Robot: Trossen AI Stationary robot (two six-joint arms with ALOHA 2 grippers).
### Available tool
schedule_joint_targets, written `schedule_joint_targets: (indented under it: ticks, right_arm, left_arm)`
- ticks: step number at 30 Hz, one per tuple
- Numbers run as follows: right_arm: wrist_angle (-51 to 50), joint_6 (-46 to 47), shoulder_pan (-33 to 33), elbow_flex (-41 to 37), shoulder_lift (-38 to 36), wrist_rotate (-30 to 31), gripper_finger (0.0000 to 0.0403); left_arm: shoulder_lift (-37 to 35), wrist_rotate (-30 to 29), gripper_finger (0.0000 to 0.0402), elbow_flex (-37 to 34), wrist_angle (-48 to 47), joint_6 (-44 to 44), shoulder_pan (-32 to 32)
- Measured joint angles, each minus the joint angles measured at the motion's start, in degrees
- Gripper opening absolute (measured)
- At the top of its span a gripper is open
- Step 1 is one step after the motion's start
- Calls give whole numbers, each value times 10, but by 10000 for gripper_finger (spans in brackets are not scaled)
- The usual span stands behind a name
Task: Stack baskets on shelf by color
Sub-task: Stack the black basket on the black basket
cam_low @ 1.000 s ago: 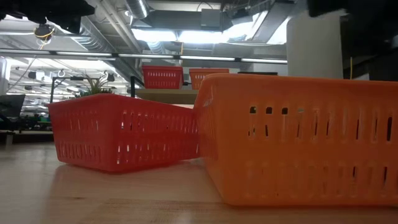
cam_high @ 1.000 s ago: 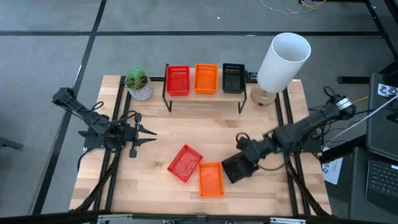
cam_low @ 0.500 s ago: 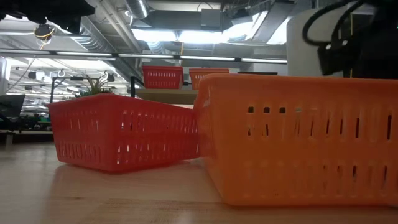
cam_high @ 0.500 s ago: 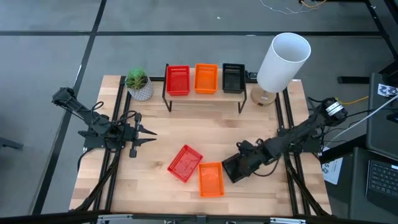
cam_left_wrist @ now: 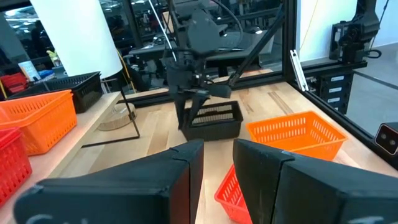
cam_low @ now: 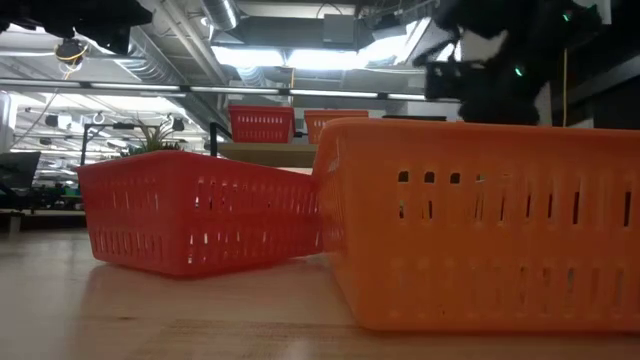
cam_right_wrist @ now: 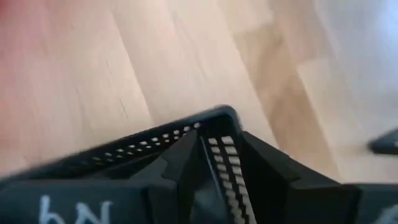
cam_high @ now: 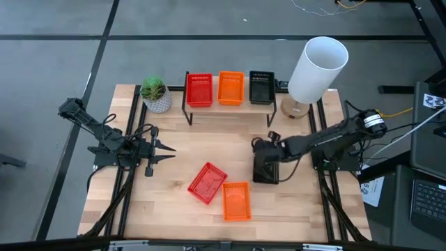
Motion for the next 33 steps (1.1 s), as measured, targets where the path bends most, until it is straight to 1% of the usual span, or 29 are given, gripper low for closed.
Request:
schedule_joint_targets:
  ticks: [2, 5, 9, 12, 15, 19, 22, 33]
  right_arm:
    - [-10, -1, -3, 27, 0, -12, 119]
    - [-41, 2, 10, 73, -3, -57, 119]
    - [-41, -1, 54, 115, -4, -131, 119]
    - [-54, 5, 98, 116, -3, -151, 119]
    - [-73, 32, 145, 116, -3, -143, 119]
    - [-93, 42, 192, 116, -3, -70, 119]
    - [-115, 42, 213, 116, 5, -40, 119]
    - [-125, 45, 219, 115, 87, -44, 119]
  left_arm:
    - [0, 0, 80, 0, 0, 0, 0]
    - [0, 0, 80, 0, 0, 0, 0]
    - [0, 0, 80, 0, 0, 0, 0]
    - [0, 0, 80, 0, -3, 0, 0]
    - [0, 0, 80, 0, -4, 0, 0]
    - [0, 0, 80, 0, -4, 0, 0]
    - [0, 0, 80, 0, -4, -2, 0]
    - [0, 0, 80, 0, -12, -16, 0]
